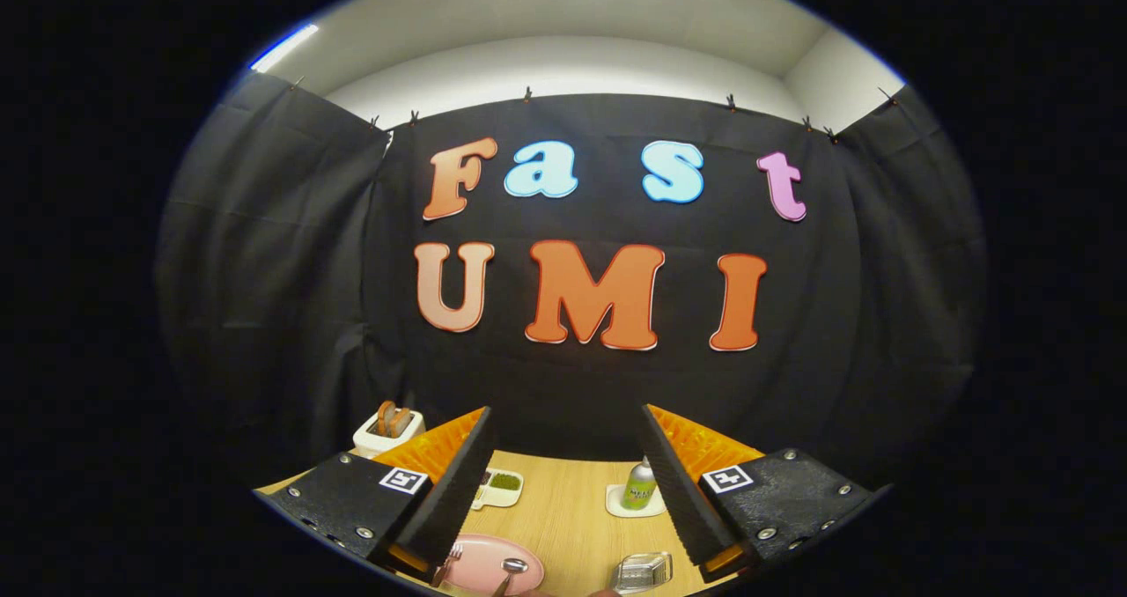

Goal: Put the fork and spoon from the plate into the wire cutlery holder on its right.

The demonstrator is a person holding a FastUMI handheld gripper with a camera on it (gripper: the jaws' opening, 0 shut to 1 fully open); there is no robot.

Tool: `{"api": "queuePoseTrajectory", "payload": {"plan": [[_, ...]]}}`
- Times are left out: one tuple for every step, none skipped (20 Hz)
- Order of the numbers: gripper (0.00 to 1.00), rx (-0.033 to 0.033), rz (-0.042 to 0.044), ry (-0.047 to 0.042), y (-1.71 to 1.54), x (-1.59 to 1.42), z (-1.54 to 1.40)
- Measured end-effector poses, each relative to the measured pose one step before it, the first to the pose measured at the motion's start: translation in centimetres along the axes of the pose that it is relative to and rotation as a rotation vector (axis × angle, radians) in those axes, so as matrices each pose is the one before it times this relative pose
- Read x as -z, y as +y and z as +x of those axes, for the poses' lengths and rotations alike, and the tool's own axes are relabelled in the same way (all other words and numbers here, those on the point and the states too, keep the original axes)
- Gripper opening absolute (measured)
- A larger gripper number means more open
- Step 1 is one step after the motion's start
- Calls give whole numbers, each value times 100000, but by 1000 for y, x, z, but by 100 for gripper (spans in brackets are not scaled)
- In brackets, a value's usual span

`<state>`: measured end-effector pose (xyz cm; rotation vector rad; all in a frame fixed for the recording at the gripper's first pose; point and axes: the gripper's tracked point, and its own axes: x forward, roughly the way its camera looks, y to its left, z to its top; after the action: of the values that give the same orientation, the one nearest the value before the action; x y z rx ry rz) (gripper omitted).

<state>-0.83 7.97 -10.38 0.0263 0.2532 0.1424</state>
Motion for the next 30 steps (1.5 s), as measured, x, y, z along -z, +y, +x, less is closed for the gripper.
{"api": "queuePoseTrajectory", "payload": {"plan": [[97, -1244, 140, 2834, 600, 1330, 247], [97, -778, 140, 3486, 501, 1510, 303], [97, -1056, 374, 4020, 340, 1685, 329], [97, -734, 546, 4827, 402, 1789, 444], [97, -583, 774, 4762, 252, 1872, 424], [98, 122, 840, 3656, 167, 1406, 384], [98, -293, 776, 2874, 211, 1355, 367], [97, 14, 132, 2979, 159, 1305, 385], [97, 477, -281, 2808, 192, 1311, 556], [98, 75, -385, 3465, 130, 1399, 347], [98, -466, 184, 3348, 351, 1566, 529], [98, -986, 449, 3513, 507, 1324, 471], [98, -994, 599, 3114, 403, 1282, 355], [98, -626, 20, 2886, 343, 1137, 394], [98, -107, -464, 2896, 241, 1349, 359], [98, -72, -592, 2368, 207, 1176, 425], [98, -187, -699, 2656, 331, 1271, 422], [98, -347, -504, 2969, 334, 1245, 434], [97, -484, -376, 3031, 233, 1267, 418], [97, -297, -255, 3033, 233, 1151, 480], [97, -883, -358, 2910, 419, 1195, 495], [97, -392, -429, 3150, 212, 1097, 494], [97, -258, -459, 2899, 291, 1056, 565], [97, -98, -332, 3218, 290, 800, 425], [96, -725, 77, 2114, 312, 659, 390], [95, -56, 112, 1621, 136, 391, 319], [95, 139, -198, 1789, 66, 330, 410], [93, 375, -274, 1584, -75, 436, 348], [90, 58, -323, 1574, 64, 298, 420], [88, 77, -257, 1980, -3, 210, 444]]}}
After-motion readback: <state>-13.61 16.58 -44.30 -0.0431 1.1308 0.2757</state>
